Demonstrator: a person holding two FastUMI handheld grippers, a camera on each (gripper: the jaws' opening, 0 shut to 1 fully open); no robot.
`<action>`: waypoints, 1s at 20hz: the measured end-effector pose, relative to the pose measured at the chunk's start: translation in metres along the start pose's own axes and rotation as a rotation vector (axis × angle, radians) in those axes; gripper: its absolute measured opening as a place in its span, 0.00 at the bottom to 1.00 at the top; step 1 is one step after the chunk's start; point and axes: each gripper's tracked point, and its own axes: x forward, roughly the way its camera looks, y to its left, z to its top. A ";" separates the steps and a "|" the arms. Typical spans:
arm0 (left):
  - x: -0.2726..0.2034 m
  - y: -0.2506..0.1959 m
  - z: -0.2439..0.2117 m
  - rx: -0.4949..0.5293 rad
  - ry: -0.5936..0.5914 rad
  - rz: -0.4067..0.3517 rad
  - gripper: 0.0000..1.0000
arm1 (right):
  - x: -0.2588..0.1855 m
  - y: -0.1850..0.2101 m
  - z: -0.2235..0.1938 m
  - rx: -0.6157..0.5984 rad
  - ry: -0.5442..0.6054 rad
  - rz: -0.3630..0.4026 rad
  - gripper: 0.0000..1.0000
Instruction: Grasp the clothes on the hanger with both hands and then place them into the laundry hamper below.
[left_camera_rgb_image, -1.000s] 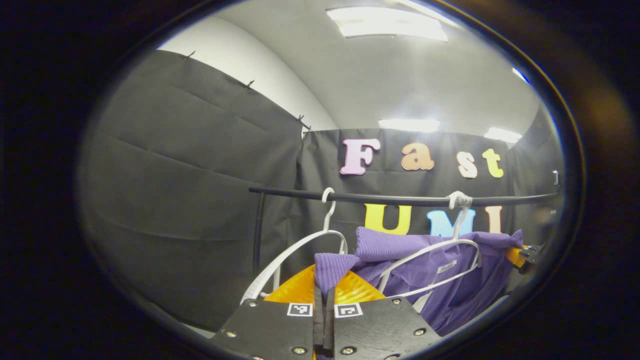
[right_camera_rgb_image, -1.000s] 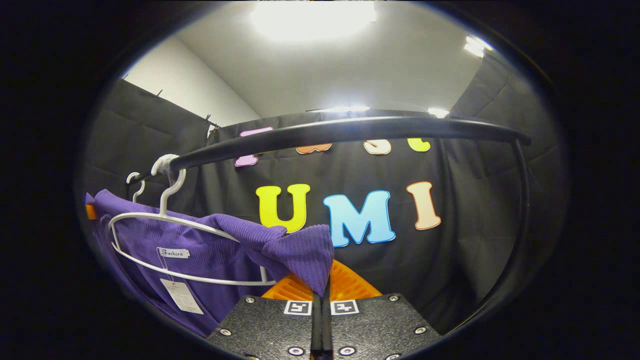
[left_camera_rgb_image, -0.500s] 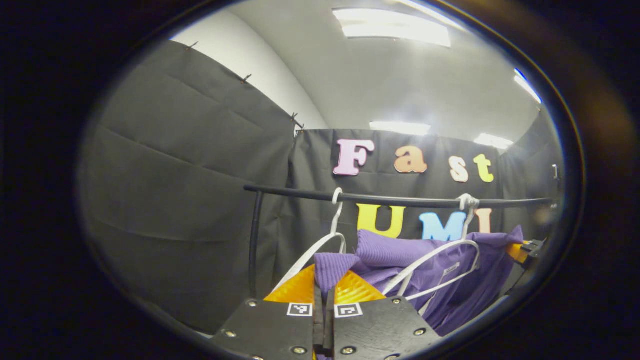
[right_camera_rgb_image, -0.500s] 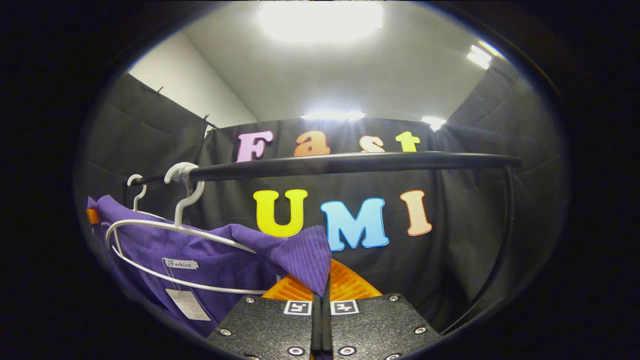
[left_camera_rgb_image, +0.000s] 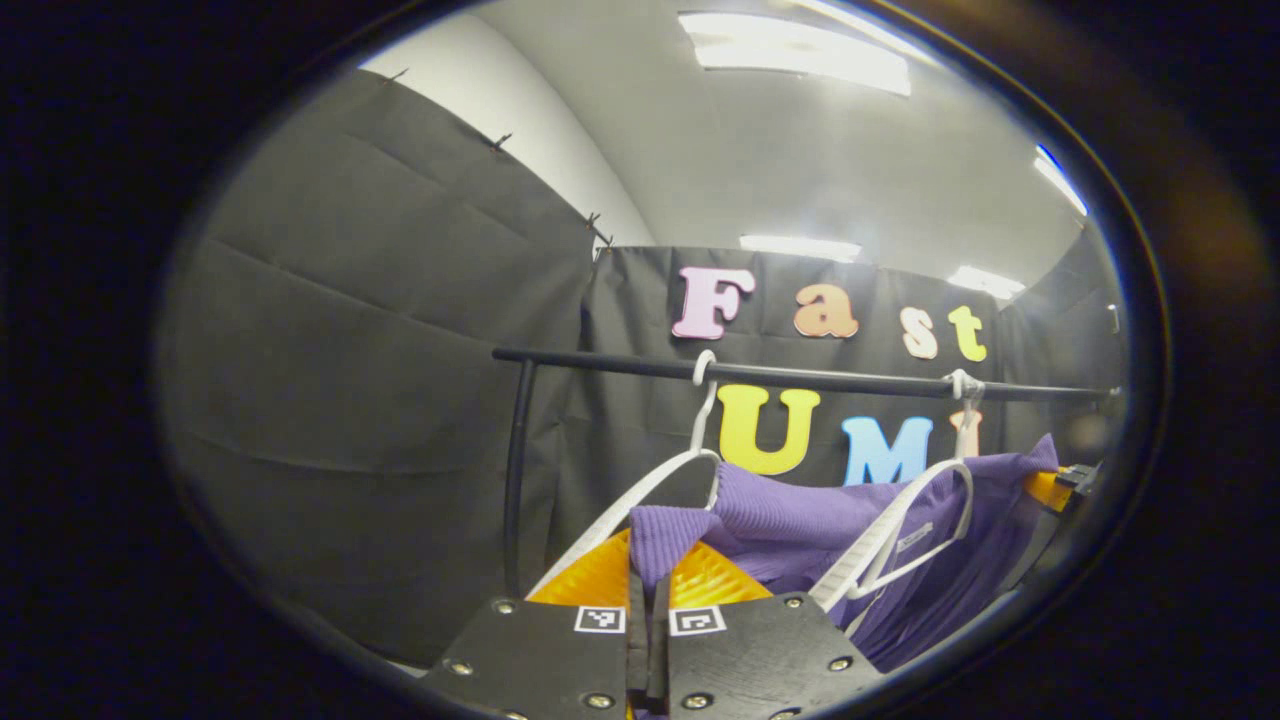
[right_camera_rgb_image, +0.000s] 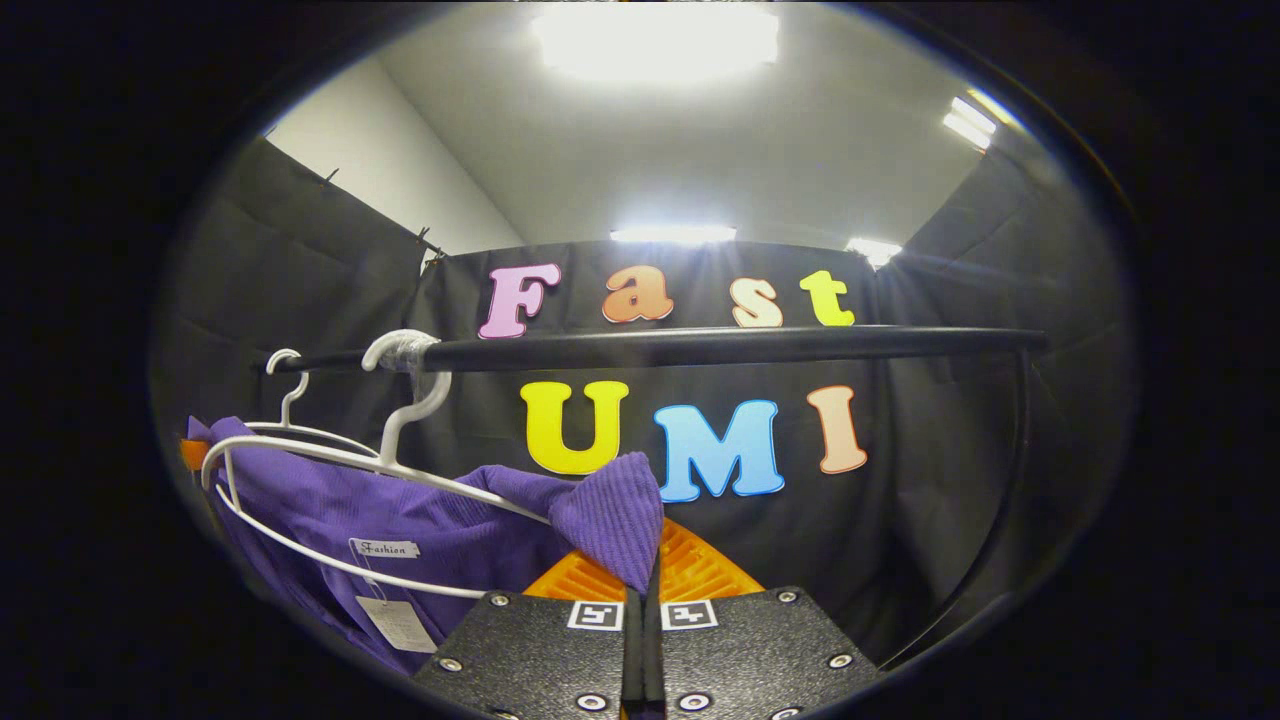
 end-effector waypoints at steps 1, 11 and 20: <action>-0.004 0.002 -0.004 -0.019 0.003 -0.011 0.01 | -0.002 0.001 0.001 -0.002 -0.002 -0.004 0.00; -0.034 -0.019 -0.039 0.011 0.018 -0.040 0.05 | -0.002 -0.022 0.004 -0.001 -0.019 -0.025 0.00; -0.034 -0.058 -0.061 0.011 0.055 -0.008 0.01 | 0.048 -0.071 -0.019 0.023 -0.005 -0.022 0.00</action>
